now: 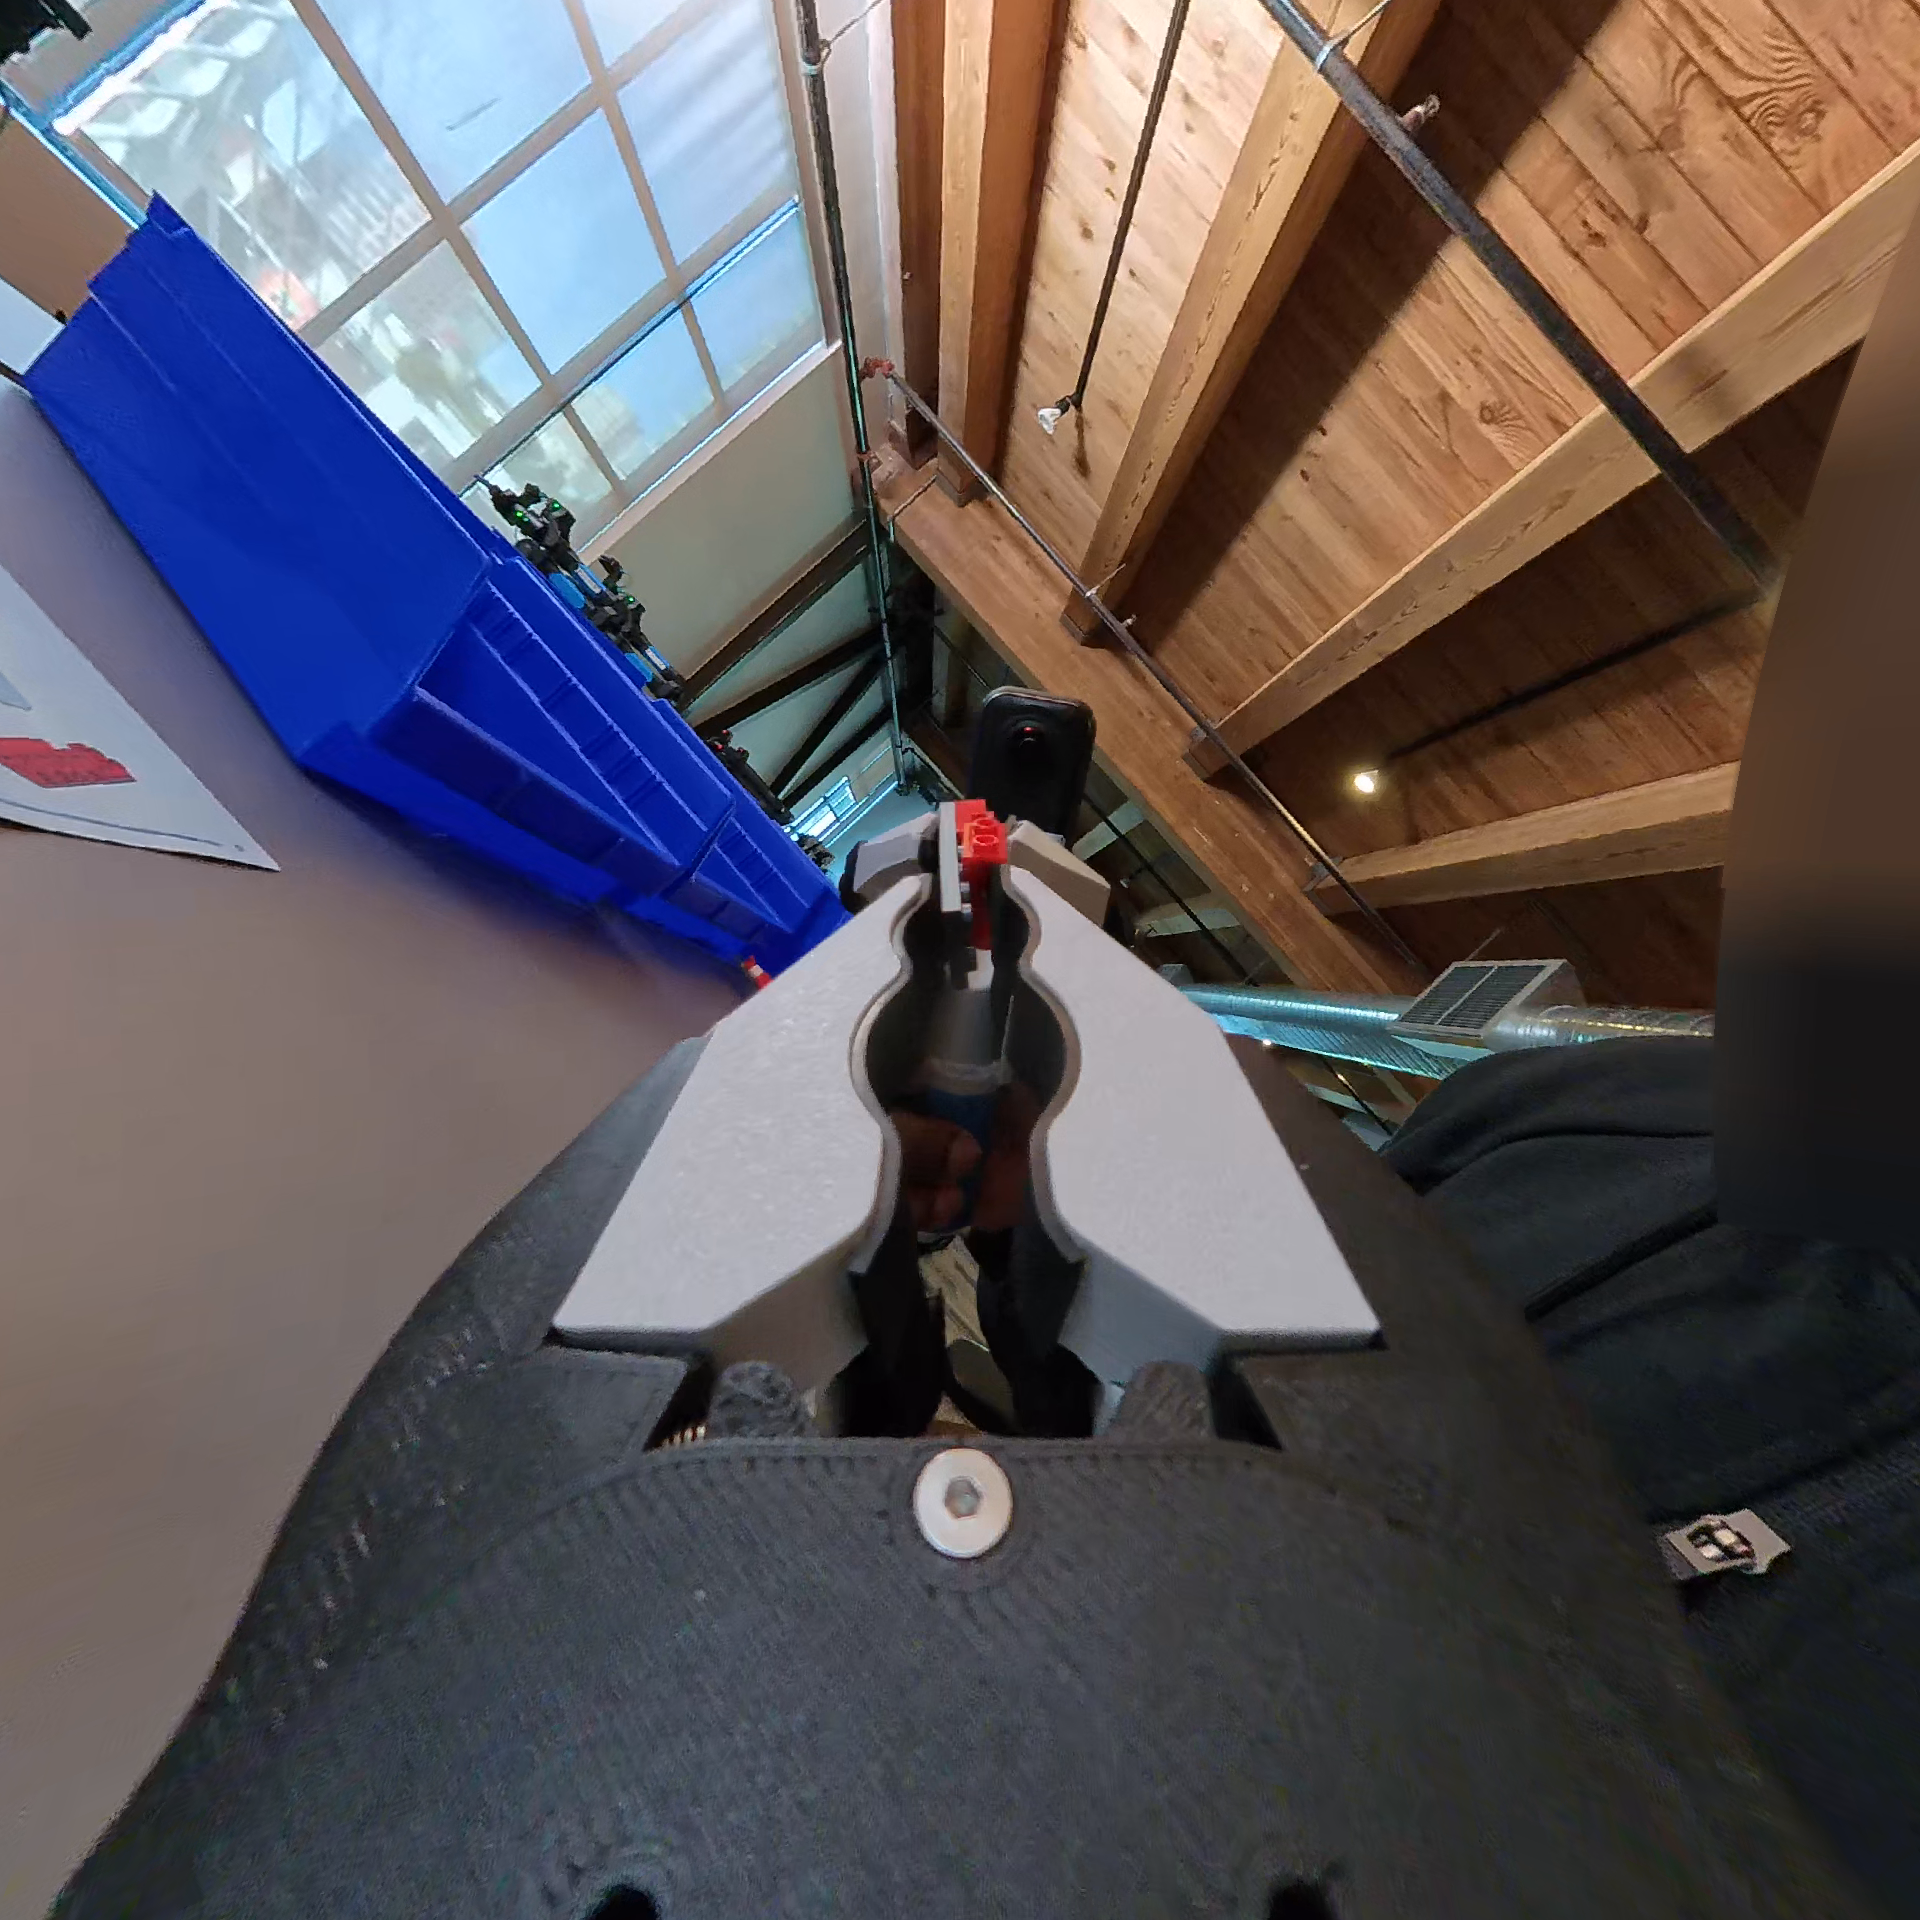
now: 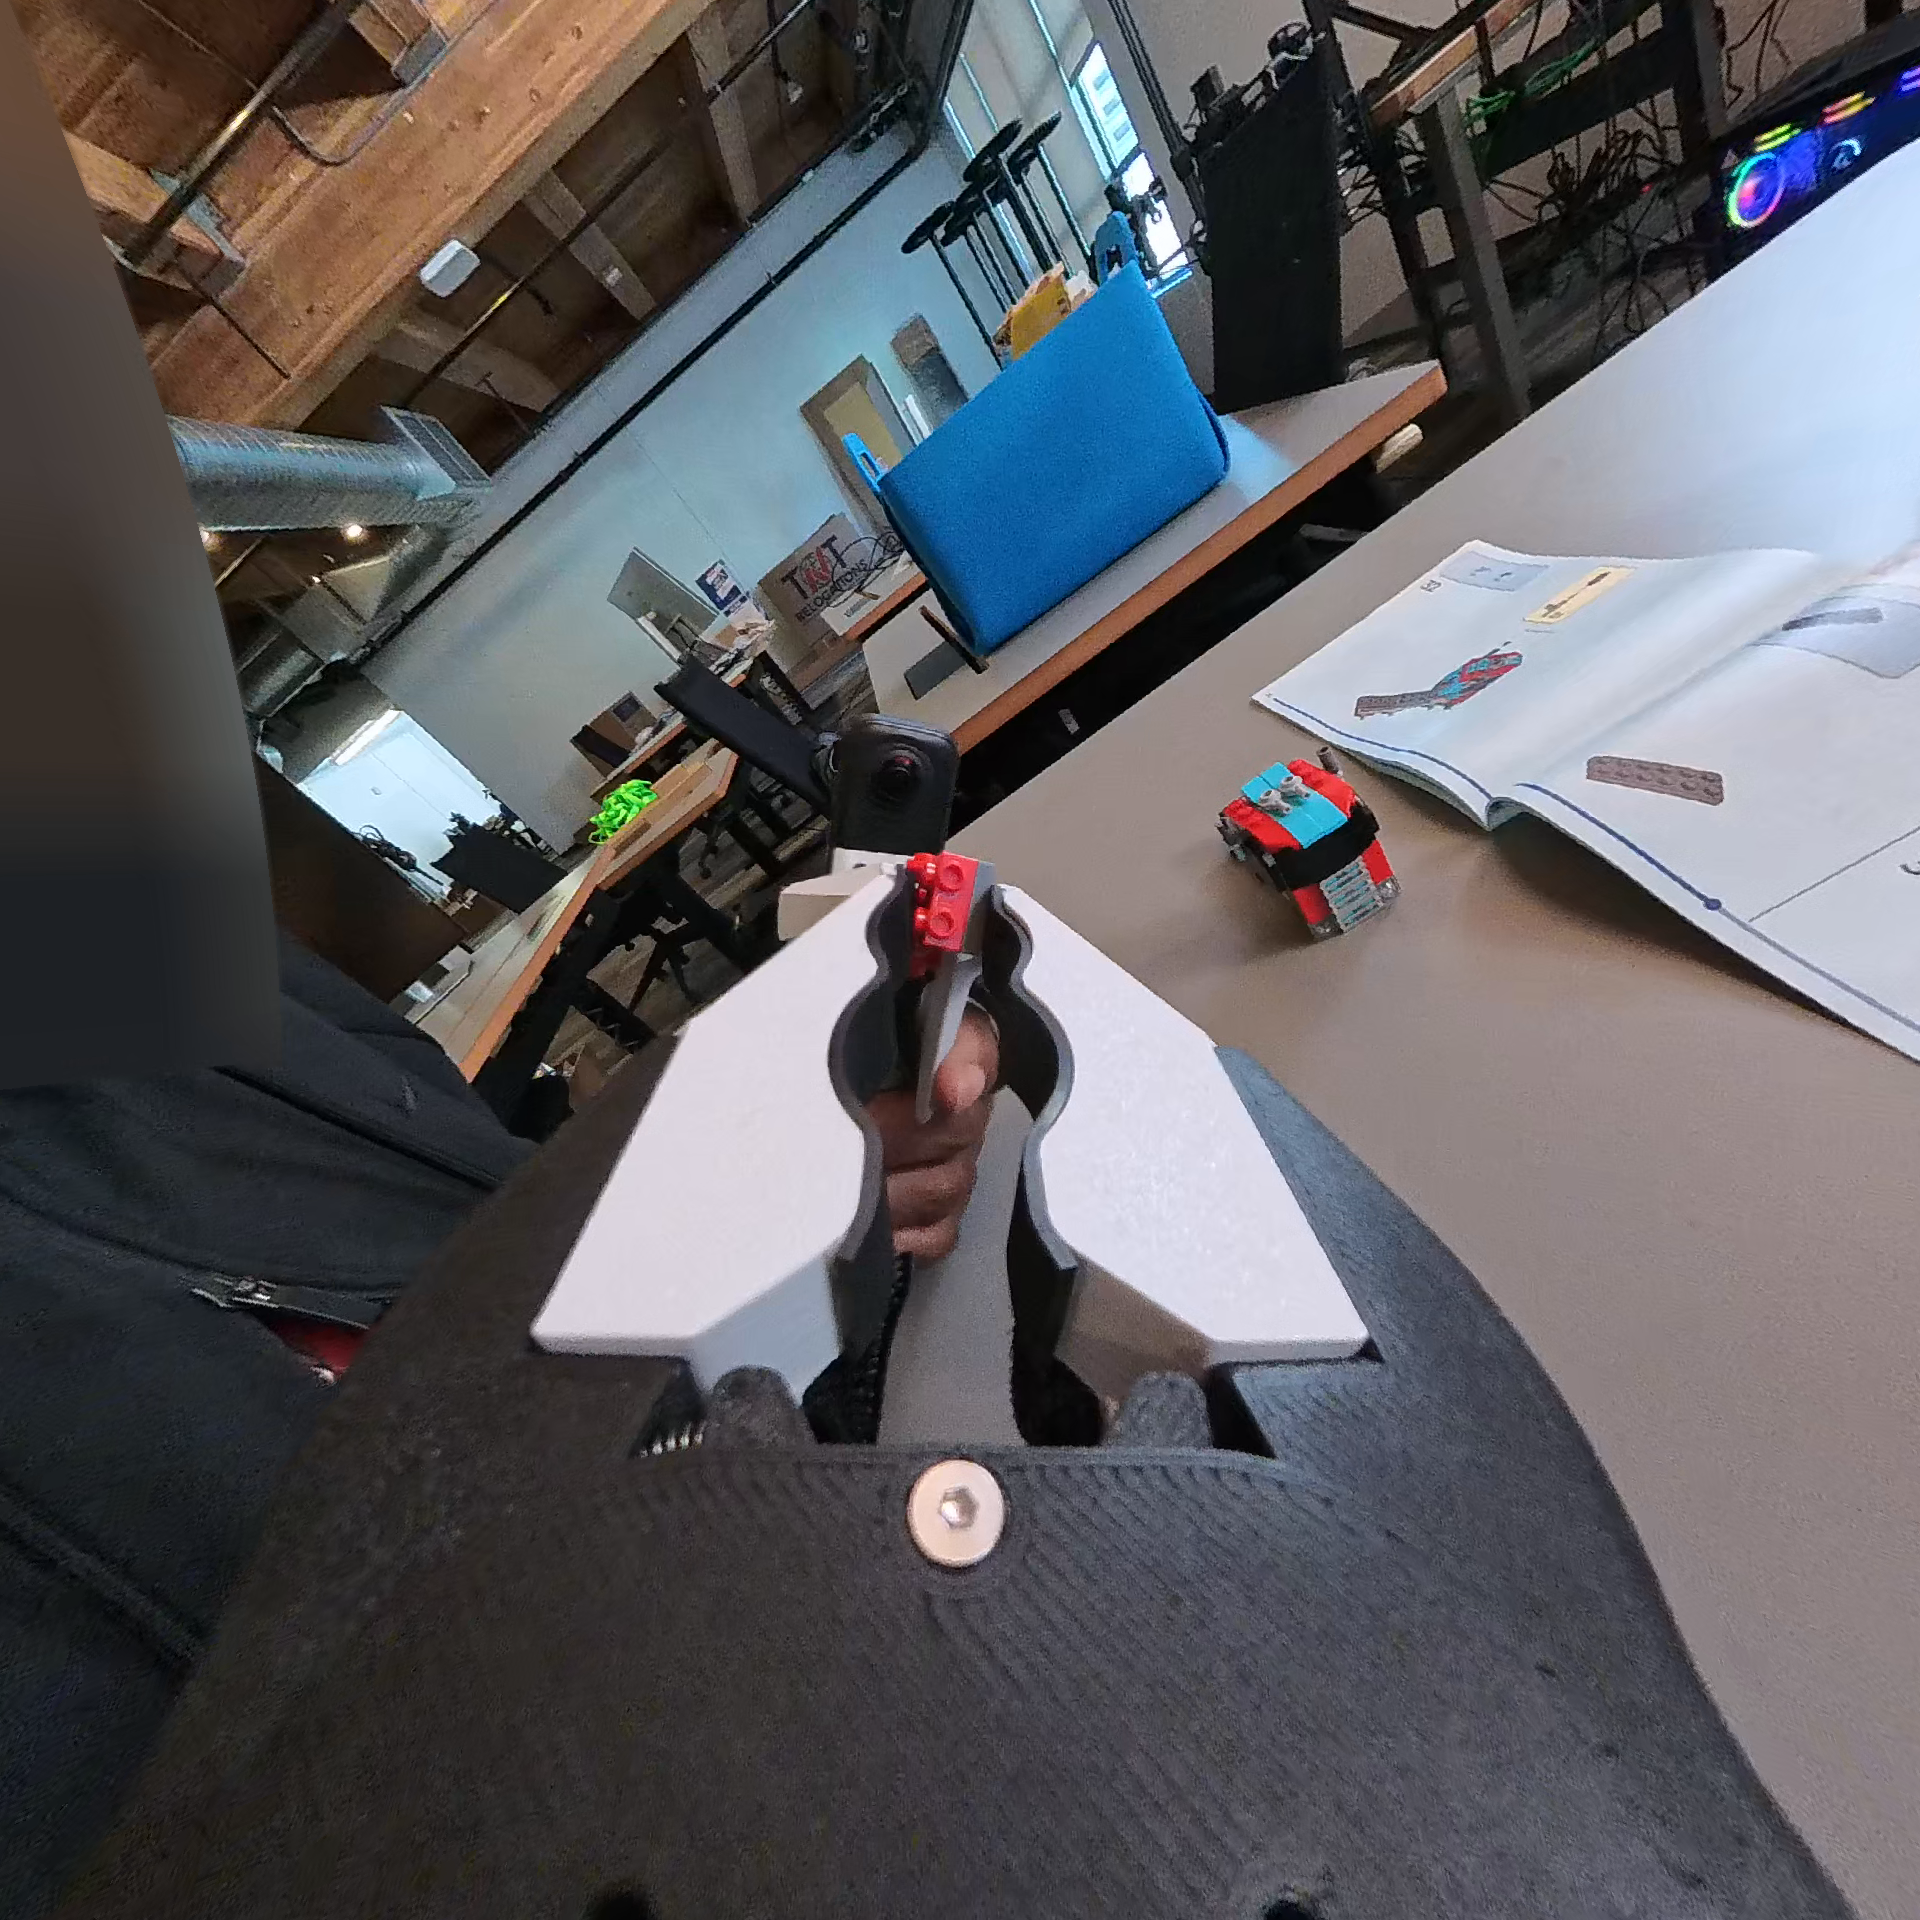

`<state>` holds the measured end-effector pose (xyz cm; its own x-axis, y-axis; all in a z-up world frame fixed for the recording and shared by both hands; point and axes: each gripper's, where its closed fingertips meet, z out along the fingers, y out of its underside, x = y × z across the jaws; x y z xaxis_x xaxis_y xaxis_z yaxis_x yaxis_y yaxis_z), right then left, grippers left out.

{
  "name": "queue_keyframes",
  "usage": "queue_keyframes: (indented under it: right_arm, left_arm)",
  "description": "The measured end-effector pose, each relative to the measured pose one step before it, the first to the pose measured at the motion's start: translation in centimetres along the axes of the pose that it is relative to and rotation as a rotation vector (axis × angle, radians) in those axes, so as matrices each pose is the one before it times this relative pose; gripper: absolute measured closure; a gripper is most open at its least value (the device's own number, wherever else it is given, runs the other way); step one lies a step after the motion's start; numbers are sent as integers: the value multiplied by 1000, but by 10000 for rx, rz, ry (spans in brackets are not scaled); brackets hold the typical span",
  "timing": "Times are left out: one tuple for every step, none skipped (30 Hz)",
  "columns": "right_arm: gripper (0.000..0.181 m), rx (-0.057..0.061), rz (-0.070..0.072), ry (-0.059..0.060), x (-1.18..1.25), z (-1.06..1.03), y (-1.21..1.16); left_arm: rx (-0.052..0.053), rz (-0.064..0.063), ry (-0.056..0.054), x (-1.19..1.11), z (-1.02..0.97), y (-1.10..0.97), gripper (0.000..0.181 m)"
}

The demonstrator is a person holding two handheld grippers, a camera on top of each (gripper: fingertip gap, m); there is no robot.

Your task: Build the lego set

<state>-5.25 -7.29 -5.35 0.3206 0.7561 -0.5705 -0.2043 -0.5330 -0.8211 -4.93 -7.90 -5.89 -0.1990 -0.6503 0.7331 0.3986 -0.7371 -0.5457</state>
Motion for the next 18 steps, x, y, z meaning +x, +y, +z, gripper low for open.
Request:
queue_keyframes:
  right_arm:
    - [169, 17, -2, -38, -104, 2, -12]
    - [169, 17, -3, 22, -4, 15, 2]
    - [169, -8, -17, 33, 24, 7, 47]
    - [169, 20, -21, 1, -20, 17, -3]
    - [169, 31, 11, -9, -43, 10, -27]
    - [169, 16, -8, 26, 13, 0, -15]
    - [169, -23, -53, 59, 49, 10, 44]
    - [169, -12, -77, 43, 7, 18, 16]
    - [169, -1, -80, 38, -9, 9, 7]
    - [169, 17, -70, 20, -39, 12, -20]
    - [169, 35, -80, 21, -37, 20, -40]
    - [169, 18, -64, 14, -43, 16, -28]
    - [169, 1, -48, 10, -35, 25, -10]
    - [169, -4, -52, 18, -4, 17, -2]
    - [169, 4, -89, 36, -2, 23, -6]
    - [169, 24, -107, 22, -25, 7, -26]
    - [169, -6, -86, 26, 1, -7, -5]
    - [169, -15, -79, 36, 37, -10, -9]
  left_arm:
    - [-14, -23, 85, 119, -29, 2, 173]
    - [-17, 27, 29, 58, -12, 19, 173]
    - [-20, -19, -11, -12, -19, 9, 173]
    - [10, -16, -3, -17, -22, -13, 173]
    - [8, 23, 18, 37, -4, 1, 173]
    - [-1, -10, 6, 19, 6, 13, 174]
    - [-11, -42, -21, -27, -7, -1, 174]
    - [-6, 29, -30, -21, -22, -5, 174]
    - [-19, 51, -27, -4, -21, 3, 174]
    - [-10, 46, -23, 20, -7, -20, 174]
    - [-2, 66, -28, 33, 7, -34, 173]
    - [6, 68, -26, 49, 0, -35, 173]
    - [-1, 32, -12, 37, -5, -28, 173]
    - [-10, 63, -17, 17, -16, -26, 173]
    - [-13, 90, -36, -1, -15, -19, 173]
    - [-13, 72, -28, -1, 3, -21, 173]
    - [-25, 44, -9, 32, -3, -18, 173]
    - [-47, 58, -36, -10, 12, -28, 174]
